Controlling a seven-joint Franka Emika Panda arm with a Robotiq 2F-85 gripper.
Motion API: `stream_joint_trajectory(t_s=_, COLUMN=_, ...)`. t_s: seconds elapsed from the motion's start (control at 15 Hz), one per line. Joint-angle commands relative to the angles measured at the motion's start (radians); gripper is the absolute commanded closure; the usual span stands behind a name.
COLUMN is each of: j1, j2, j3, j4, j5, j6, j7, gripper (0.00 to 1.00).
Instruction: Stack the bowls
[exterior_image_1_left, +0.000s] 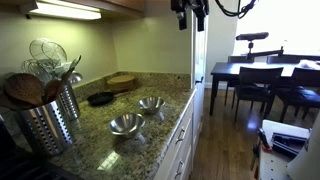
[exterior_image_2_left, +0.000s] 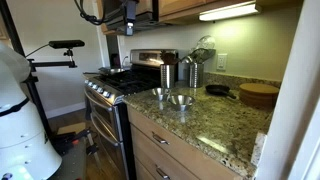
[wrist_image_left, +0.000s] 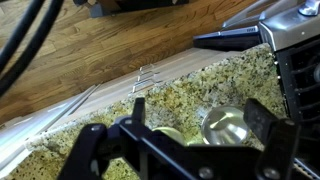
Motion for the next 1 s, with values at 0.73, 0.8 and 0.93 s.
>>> stream_joint_trajectory(t_s=0.73, j1=-0.011, j2=0.014, j3=0.007, j4=-0.001, j5=0.012, j6=0.004, j7=-0.006, gripper=0.00)
stream_joint_trajectory(t_s=0.8, j1=-0.011, j2=0.019, j3=0.006, j4=-0.004, j5=0.014, j6=0.013, j7=-0.003, gripper=0.00)
stream_joint_trajectory(t_s=0.93, j1=-0.011, j2=0.051, j3=0.004, j4=-0.009, j5=0.028, j6=0.043, j7=0.000, gripper=0.00)
